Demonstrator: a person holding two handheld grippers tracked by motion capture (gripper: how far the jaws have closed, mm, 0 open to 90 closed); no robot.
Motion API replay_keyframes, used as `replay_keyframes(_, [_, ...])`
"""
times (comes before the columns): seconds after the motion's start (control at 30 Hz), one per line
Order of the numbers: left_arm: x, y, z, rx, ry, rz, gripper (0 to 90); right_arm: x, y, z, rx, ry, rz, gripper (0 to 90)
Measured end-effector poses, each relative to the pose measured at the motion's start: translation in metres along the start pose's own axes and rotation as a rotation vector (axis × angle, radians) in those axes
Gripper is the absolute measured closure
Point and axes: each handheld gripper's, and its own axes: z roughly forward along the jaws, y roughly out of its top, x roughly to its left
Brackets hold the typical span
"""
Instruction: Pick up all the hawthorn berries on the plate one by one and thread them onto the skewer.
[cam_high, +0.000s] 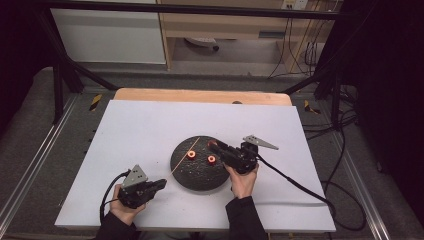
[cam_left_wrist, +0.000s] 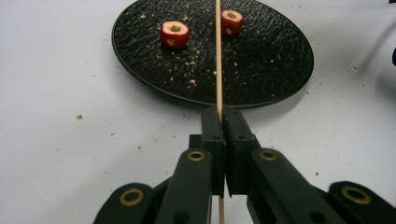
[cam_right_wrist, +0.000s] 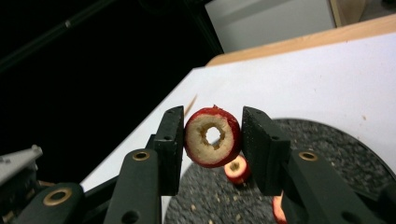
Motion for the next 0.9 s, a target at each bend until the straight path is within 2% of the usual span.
replay_keyframes(0.13, [-0.003, 0.000, 0.001, -0.011, 0.002, -0.001, 88.0, 0.000, 0.003, 0.001, -0.049, 0.006, 0.029, 60.9])
replay_keyframes(0.27, [-0.007, 0.000, 0.002, -0.023, 0.002, -0.001, 88.0, -0.001, 0.005, 0.002, -0.093, 0.012, 0.036, 60.9])
replay_keyframes(0.43, [-0.011, 0.001, 0.004, -0.039, -0.002, -0.007, 88.0, -0.004, 0.009, 0.004, -0.120, 0.016, 0.058, 60.9])
replay_keyframes(0.5, [-0.013, 0.001, 0.005, -0.050, -0.003, -0.012, 88.0, -0.006, 0.010, 0.005, -0.140, 0.019, 0.056, 61.0])
replay_keyframes(0.7, [-0.017, 0.002, 0.007, -0.069, -0.012, -0.024, 87.9, -0.007, 0.012, 0.008, -0.199, 0.025, 0.090, 61.0])
replay_keyframes(0.9, [-0.020, 0.003, 0.011, -0.076, -0.026, -0.038, 87.9, -0.008, 0.010, 0.011, -0.244, 0.023, 0.087, 61.0])
